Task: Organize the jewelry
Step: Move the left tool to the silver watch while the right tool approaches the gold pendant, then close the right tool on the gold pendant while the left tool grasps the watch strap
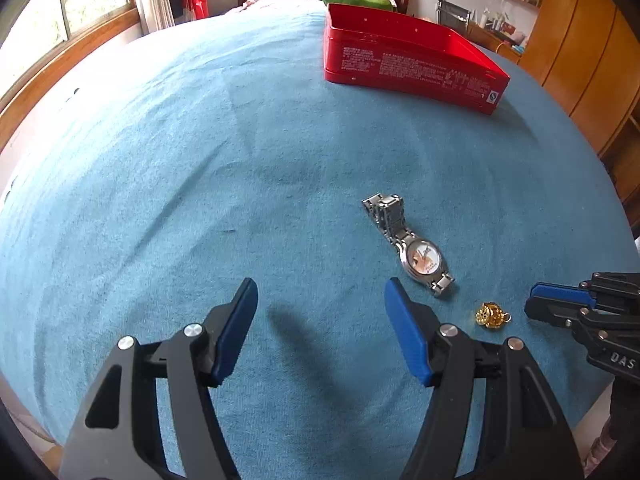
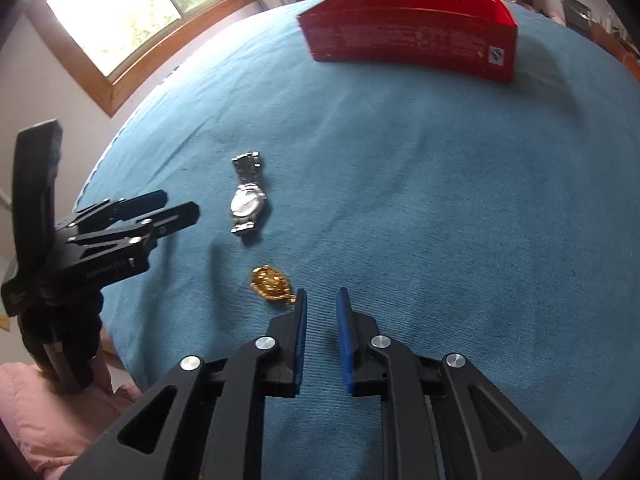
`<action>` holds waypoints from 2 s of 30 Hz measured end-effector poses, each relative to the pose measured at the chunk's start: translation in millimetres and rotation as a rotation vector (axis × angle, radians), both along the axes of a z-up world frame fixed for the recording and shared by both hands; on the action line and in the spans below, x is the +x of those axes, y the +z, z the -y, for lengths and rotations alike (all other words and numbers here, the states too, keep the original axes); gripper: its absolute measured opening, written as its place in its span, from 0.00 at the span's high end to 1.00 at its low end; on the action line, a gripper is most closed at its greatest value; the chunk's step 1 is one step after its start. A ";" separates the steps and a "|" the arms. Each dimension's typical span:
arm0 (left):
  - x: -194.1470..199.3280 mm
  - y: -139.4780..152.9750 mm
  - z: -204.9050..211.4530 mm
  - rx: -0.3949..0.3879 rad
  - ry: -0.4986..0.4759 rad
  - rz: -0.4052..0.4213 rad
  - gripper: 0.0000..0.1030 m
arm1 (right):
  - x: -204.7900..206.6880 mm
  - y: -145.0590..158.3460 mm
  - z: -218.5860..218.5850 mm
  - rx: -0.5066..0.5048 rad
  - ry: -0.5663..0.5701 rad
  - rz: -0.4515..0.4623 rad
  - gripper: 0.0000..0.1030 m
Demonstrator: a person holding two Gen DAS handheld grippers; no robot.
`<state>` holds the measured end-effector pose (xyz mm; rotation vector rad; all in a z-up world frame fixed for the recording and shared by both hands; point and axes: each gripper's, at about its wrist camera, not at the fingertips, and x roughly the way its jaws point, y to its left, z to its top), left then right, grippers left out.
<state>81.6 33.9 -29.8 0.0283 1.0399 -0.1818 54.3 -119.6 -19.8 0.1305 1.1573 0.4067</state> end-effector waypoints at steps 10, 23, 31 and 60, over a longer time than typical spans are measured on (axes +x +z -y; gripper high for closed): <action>-1.9 3.1 -9.8 -0.006 0.020 0.013 0.23 | 4.4 -1.6 -19.9 -0.014 0.074 -0.015 0.78; -0.7 6.5 -22.1 -0.029 0.047 0.019 0.15 | 11.9 -7.5 -40.0 -0.058 0.129 -0.014 0.57; -1.5 7.8 -26.6 -0.042 0.057 0.023 0.13 | 9.2 -10.2 -51.5 -0.162 0.165 0.024 0.68; 57.6 -18.0 44.0 -0.017 -0.054 -0.087 0.13 | 23.5 -8.2 -1.6 -0.094 0.040 0.005 0.94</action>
